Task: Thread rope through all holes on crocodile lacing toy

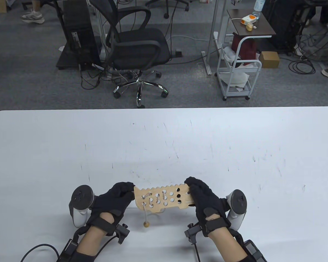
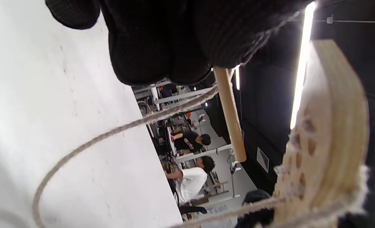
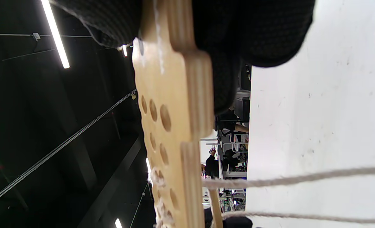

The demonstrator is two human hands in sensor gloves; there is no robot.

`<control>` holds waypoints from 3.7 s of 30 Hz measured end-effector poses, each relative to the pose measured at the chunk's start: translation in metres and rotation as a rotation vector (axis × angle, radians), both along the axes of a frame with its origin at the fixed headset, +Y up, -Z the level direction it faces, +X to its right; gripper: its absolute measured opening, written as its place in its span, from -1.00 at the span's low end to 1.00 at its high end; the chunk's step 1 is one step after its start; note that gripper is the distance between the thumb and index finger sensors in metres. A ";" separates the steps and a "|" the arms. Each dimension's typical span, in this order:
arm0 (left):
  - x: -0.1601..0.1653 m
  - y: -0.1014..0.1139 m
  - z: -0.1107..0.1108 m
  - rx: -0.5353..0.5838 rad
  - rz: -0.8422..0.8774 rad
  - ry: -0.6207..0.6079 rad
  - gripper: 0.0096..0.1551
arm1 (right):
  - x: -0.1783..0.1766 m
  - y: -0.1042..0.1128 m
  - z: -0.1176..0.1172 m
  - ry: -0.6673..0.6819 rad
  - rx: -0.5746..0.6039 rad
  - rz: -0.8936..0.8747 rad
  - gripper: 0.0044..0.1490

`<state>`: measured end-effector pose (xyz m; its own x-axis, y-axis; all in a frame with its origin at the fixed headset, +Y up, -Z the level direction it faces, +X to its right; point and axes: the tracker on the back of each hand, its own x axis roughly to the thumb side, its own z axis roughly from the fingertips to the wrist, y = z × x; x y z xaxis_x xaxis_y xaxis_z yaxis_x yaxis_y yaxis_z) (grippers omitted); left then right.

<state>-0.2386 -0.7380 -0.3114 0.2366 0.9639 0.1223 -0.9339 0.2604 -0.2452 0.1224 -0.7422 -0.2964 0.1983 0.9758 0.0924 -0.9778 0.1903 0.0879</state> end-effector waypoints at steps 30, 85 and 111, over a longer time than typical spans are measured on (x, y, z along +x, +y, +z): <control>0.036 -0.011 0.007 -0.161 0.146 -0.324 -0.55 | -0.021 0.017 0.014 0.063 0.120 0.021 -0.40; 0.040 -0.009 0.012 -0.266 0.412 -0.392 -0.41 | -0.009 0.014 0.002 -0.042 0.167 0.232 -0.39; 0.004 0.029 0.020 0.155 0.093 -0.002 -0.24 | 0.000 0.009 -0.001 -0.125 0.103 0.305 -0.39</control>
<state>-0.2346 -0.7089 -0.2909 0.1465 0.9511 0.2720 -0.9553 0.2075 -0.2108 0.1222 -0.7334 -0.2973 -0.1202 0.9726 0.1990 -0.9927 -0.1160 -0.0325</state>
